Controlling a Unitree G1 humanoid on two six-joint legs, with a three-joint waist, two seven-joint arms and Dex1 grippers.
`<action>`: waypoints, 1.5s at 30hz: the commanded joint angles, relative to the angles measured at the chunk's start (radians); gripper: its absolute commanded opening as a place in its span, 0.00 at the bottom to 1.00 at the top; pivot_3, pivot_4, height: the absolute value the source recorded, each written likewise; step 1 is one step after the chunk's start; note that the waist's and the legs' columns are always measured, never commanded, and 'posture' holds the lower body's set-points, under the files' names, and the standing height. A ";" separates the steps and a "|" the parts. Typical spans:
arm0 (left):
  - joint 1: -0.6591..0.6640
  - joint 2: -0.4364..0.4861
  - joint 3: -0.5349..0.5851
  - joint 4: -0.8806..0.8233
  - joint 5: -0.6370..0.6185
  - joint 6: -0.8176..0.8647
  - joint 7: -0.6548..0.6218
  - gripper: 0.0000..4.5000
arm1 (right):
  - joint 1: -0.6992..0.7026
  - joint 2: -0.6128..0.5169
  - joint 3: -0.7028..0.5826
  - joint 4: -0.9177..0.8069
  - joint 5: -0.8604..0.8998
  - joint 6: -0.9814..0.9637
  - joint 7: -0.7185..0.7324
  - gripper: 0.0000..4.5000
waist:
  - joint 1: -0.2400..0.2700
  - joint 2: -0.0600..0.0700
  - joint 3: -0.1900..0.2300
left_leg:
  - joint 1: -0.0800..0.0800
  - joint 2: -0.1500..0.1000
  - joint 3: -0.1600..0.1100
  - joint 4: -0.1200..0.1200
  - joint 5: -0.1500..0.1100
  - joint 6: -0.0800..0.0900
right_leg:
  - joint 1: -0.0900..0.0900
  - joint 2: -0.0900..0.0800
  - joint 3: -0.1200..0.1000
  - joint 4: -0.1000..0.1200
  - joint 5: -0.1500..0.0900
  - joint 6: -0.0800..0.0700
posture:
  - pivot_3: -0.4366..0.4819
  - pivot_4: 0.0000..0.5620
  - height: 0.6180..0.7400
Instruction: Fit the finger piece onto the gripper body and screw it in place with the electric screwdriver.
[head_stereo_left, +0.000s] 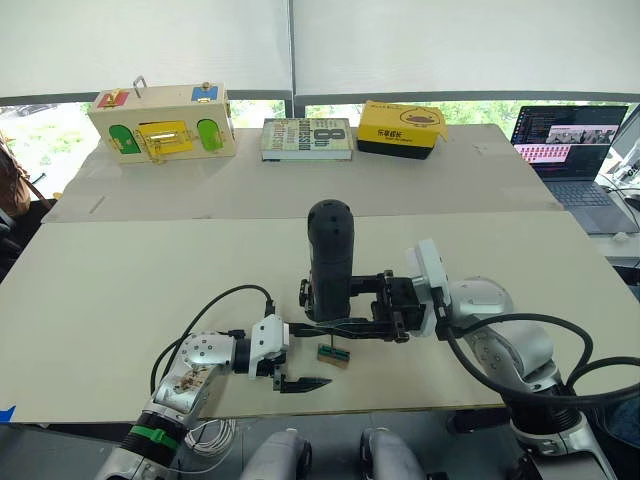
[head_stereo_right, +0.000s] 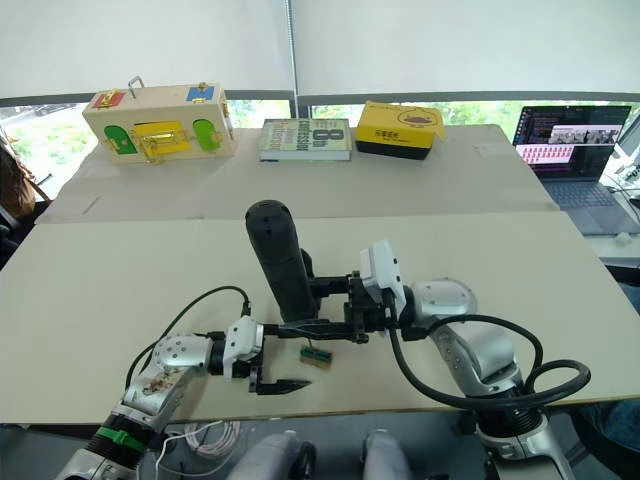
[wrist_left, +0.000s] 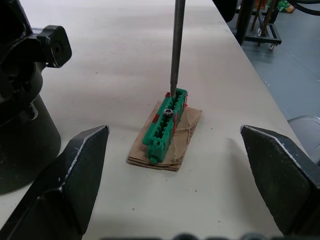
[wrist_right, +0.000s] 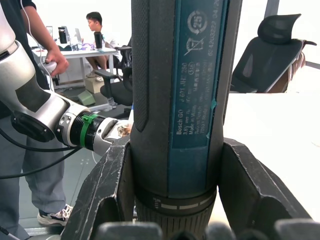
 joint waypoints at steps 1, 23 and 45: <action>0.032 0.007 -0.027 0.059 0.038 0.028 0.012 0.99 | -0.023 0.019 -0.010 -0.026 0.010 -0.032 0.001 0.43 | 0.000 0.000 0.000 | 0.000 0.000 0.000 0.000 0.000 0.000 | 0.000 0.000 0.000 0.000 0.000 0.000 | 0.48 0.27 1.00; 0.035 0.007 -0.028 0.057 0.036 0.027 0.008 0.99 | 0.000 0.010 -0.018 -0.013 -0.012 -0.043 0.014 0.43 | 0.000 0.000 0.000 | -0.001 0.000 0.000 0.000 0.000 0.000 | 0.000 0.000 0.000 0.000 0.000 0.000 | 0.48 0.27 1.00; 0.038 0.008 -0.031 0.064 0.038 0.022 0.005 0.99 | 0.007 0.012 -0.017 0.001 -0.028 -0.059 0.009 0.43 | 0.000 0.000 0.000 | -0.001 0.000 0.000 0.000 0.000 0.000 | 0.000 0.000 0.000 0.000 0.000 0.000 | 0.48 0.27 1.00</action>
